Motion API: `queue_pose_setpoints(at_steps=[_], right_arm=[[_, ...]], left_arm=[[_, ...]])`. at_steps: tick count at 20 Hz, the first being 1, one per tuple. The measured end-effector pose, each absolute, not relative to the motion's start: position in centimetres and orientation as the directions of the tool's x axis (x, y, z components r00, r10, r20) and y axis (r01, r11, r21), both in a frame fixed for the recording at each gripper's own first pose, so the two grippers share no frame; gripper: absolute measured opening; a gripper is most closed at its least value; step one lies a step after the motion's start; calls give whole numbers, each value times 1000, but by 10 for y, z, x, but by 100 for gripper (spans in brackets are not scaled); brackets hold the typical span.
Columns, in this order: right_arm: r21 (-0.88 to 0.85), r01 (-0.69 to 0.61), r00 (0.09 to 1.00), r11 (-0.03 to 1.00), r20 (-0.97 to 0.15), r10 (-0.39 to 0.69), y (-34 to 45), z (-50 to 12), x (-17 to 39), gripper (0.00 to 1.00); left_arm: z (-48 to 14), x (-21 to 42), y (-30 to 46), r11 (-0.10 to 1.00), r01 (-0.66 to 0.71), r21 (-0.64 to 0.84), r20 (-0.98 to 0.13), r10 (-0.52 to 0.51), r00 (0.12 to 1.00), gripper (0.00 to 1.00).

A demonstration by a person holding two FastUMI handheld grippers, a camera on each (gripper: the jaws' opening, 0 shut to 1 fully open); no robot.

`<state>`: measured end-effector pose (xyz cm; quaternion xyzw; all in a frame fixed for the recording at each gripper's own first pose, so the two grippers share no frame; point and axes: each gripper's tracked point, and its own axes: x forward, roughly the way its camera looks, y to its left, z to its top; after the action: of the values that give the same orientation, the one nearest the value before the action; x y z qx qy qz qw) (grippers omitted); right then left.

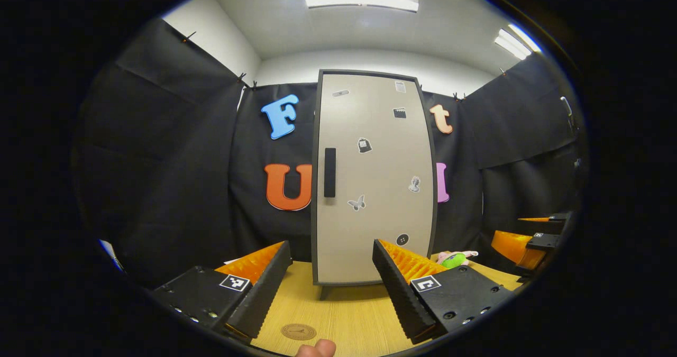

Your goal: Open the cabinet door with the right hand, grasp the bottle in the cabinet with the left hand and place it on the coaster, then close the cabinet door with the right hand.

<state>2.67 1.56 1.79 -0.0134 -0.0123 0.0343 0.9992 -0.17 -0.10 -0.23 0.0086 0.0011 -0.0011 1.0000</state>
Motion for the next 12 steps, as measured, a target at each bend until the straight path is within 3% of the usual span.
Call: queue_pose_setpoints(at_steps=[3,12], right_arm=[[-15,-106,994,994,36,107,26,24,38,94],[-52,-309,948,950,60,312,92,73,94,98]], left_arm=[[-3,-2,-1,1000,-1,19,-4,1,1000,94],[2,-4,0,1000,-11,26,5,11,1000,94]])
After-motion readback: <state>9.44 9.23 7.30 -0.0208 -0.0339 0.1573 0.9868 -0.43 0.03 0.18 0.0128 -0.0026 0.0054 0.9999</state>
